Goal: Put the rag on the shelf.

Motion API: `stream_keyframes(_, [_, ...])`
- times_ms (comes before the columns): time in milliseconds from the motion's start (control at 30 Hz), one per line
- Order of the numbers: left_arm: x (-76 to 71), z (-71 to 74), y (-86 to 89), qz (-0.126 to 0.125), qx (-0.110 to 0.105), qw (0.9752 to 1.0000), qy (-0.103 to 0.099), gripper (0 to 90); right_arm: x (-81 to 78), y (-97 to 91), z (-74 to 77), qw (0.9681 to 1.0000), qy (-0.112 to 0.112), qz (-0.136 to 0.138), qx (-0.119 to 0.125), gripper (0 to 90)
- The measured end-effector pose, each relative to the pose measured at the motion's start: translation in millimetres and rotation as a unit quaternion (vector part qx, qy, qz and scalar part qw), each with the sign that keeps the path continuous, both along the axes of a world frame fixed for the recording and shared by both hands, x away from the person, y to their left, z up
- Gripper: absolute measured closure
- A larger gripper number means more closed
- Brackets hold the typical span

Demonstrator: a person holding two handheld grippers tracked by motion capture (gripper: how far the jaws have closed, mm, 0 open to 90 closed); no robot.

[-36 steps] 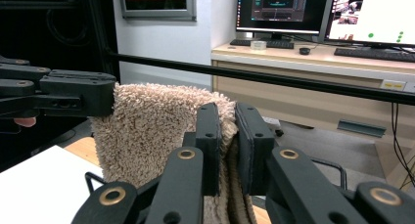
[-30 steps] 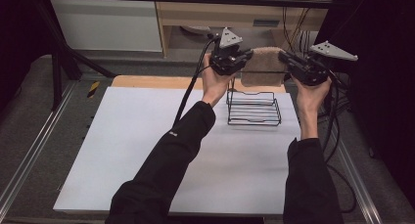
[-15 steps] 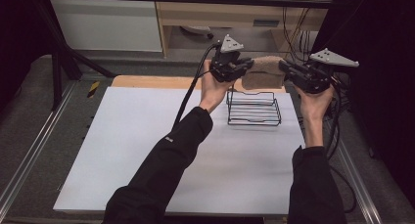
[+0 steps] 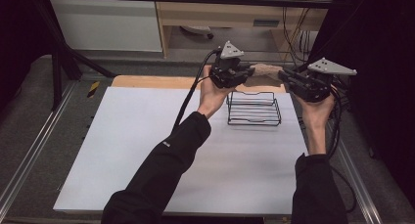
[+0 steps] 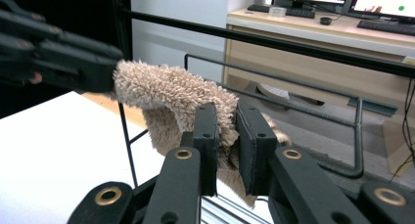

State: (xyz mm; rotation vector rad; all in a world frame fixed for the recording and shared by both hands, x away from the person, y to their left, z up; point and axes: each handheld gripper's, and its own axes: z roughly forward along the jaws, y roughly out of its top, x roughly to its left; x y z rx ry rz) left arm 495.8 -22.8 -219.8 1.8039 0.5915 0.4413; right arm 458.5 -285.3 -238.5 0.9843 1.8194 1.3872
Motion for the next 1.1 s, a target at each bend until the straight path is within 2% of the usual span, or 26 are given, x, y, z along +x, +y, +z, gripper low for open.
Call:
stream_keyframes(133, [1.7,9.3,2.5,0.009,-0.017,0.9998,0.005,76.4,-0.4,-1.2,-4.4,1.0000,0.001,0.005,0.001,79.5])
stream_keyframes(233, [4.6,11.0,-0.6,0.015,-0.016,0.9996,0.016,82.0,-0.9,-0.8,-5.0,1.0000,0.000,0.008,-0.003,79.5])
stream_keyframes(333, [4.5,9.4,-2.6,0.009,-0.018,0.9995,0.026,84.6,-1.7,-0.5,-5.4,0.9999,0.001,0.008,-0.006,79.6])
stream_keyframes(400, [1.3,4.8,-5.2,0.000,-0.006,0.9996,0.029,87.1,-2.5,-2.3,-7.2,0.9999,0.004,0.011,-0.011,79.3])
stream_keyframes(533, [-2.0,-0.9,-5.5,-0.008,0.003,0.9994,0.034,88.9,-3.5,-3.3,-9.1,0.9999,0.006,0.013,-0.004,78.2])
stream_keyframes(733, [-2.8,-11.7,-5.7,-0.011,0.017,0.9988,0.044,89.0,-8.4,-3.1,-7.4,0.9997,0.012,0.023,0.000,68.6])
stream_keyframes(833, [-1.9,-17.7,-6.5,-0.011,0.027,0.9986,0.044,89.1,-12.3,-2.3,-3.3,0.9995,0.005,0.030,0.005,62.7])
stream_keyframes(967, [0.5,-23.8,-7.3,-0.009,0.030,0.9983,0.049,89.1,-14.9,1.6,1.5,0.9992,0.001,0.038,0.010,65.9])
stream_keyframes(1000, [0.9,-25.4,-7.7,-0.009,0.031,0.9982,0.050,89.1,-13.0,3.9,1.1,0.9993,0.019,0.032,0.009,75.3])
stream_keyframes(1100, [1.2,-30.8,-7.7,-0.008,0.040,0.9980,0.048,89.1,-7.2,2.6,-7.3,0.9986,0.043,0.023,0.018,82.4])
